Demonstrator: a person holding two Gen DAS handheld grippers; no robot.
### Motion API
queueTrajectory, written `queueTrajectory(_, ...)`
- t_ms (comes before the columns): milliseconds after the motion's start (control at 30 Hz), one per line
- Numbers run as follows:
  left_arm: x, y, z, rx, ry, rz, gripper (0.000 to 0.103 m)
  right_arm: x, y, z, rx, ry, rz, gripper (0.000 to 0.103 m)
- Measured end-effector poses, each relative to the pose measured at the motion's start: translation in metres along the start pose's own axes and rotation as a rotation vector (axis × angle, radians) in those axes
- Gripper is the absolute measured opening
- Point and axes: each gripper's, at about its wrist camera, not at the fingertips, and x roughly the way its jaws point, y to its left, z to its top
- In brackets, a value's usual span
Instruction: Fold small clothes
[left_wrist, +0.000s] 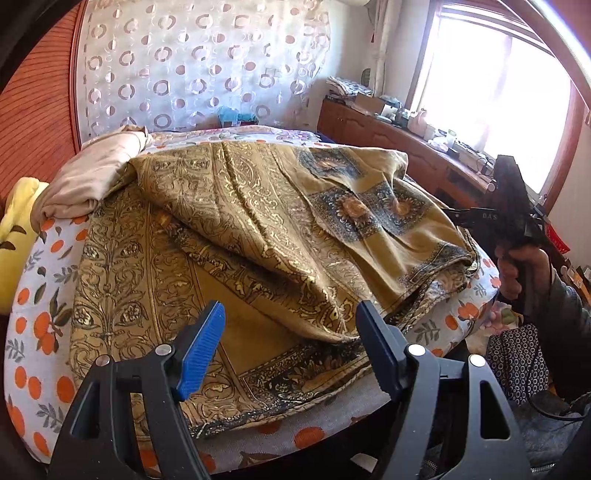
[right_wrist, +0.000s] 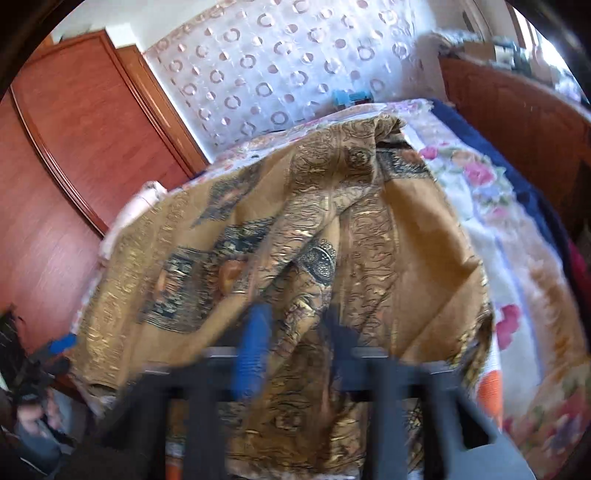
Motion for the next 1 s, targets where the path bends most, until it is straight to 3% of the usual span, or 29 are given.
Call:
queueTrajectory(133, 0.002, 0.0, -0.003, 0.001, 0.003, 0.001, 0.074, -0.044, 0.011, -0.004, -0.058, -0.108, 0.031, 0.002)
queueTrajectory(233, -0.001, 0.003, -0.004, -0.008, -0.011, 0.003, 0.074, -0.075, 0.007, -0.012, -0.036, -0.145, -0.006, 0.002)
queueTrajectory(300, -0.004, 0.005, -0.004, -0.014, -0.023, 0.008, 0.074, -0.084, 0.002, -0.021, -0.04, -0.137, -0.085, 0.002)
queueTrajectory(400, -0.01, 0.011, -0.003, -0.023, -0.039, 0.021, 0.074, -0.082, -0.005, -0.033, -0.052, -0.099, -0.137, 0.002)
queueTrajectory(600, -0.021, 0.035, -0.003, -0.064, -0.058, 0.07, 0.074, -0.072, 0.004, -0.045, -0.069, -0.042, -0.152, 0.002)
queueTrajectory(833, -0.026, 0.057, -0.008, -0.108, -0.067, 0.096, 0.074, -0.098, 0.01, -0.045, -0.081, -0.07, -0.114, 0.002)
queueTrajectory(1000, -0.023, 0.06, -0.01, -0.112, -0.066, 0.096, 0.074, -0.1, 0.015, -0.059, -0.142, -0.072, -0.143, 0.002)
